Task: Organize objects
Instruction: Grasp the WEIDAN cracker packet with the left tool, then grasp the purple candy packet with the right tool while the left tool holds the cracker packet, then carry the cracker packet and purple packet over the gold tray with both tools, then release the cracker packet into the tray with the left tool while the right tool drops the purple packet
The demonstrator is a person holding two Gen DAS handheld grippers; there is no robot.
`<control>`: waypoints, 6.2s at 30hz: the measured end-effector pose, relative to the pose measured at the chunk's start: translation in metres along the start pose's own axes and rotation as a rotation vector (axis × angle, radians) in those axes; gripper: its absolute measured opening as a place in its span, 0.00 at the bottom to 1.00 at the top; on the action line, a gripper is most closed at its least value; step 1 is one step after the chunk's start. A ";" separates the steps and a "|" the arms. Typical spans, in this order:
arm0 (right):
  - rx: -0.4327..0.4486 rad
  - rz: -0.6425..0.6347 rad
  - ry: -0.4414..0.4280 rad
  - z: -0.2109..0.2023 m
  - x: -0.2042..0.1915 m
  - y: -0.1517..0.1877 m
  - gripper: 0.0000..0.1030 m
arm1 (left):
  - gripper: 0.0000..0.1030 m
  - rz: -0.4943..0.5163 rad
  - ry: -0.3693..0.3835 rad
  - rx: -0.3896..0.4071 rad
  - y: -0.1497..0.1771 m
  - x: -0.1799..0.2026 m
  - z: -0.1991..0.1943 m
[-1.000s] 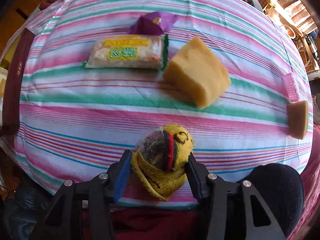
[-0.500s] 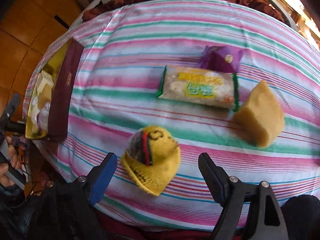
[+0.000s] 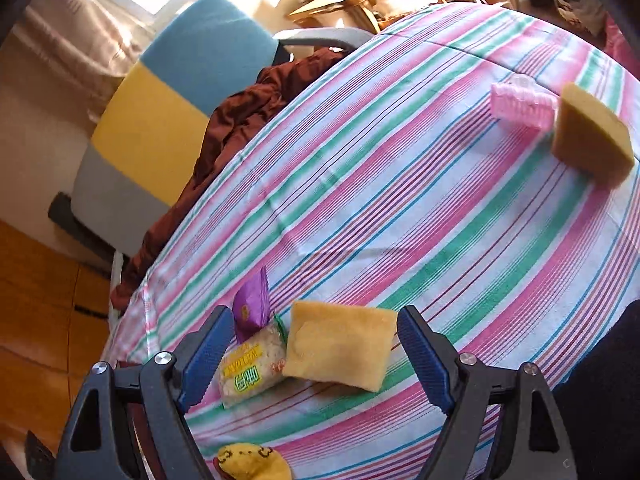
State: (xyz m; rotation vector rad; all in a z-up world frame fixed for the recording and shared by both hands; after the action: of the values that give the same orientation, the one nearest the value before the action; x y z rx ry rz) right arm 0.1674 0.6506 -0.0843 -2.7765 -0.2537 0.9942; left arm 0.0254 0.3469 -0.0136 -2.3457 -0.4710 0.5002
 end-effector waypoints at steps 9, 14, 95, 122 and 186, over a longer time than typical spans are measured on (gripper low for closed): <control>-0.014 0.036 -0.090 0.003 0.000 -0.003 0.83 | 0.76 0.244 0.150 -0.032 -0.031 0.054 0.063; -0.017 0.045 -0.109 0.000 0.005 -0.004 0.83 | 0.76 0.348 0.246 -0.046 -0.044 0.084 0.093; -0.185 -0.757 0.292 0.134 -0.106 0.069 0.53 | 0.53 -0.066 0.155 -0.055 0.042 0.037 0.094; -0.123 -0.823 0.317 0.138 -0.109 0.081 0.53 | 0.48 -0.280 -0.089 -0.003 0.045 -0.045 -0.024; -0.409 -1.080 -0.140 0.097 -0.258 0.368 0.56 | 0.59 -0.671 -0.318 -0.027 0.164 -0.206 -0.077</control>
State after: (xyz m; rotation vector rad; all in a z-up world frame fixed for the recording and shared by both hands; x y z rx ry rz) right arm -0.0548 0.2481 -0.0836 -2.2163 -1.8723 0.8433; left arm -0.0835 0.0956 -0.0273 -1.9656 -1.3526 0.5333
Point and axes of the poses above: each gripper's, at about its wrist camera, not at the fingertips, and z roughly the way its jaws point, x to its right, y to its underside, the point moved 2 cm from there along z, roughly the way its jaws point, and after that the axes turned 10 degrees about z, right-handed, at the moved point
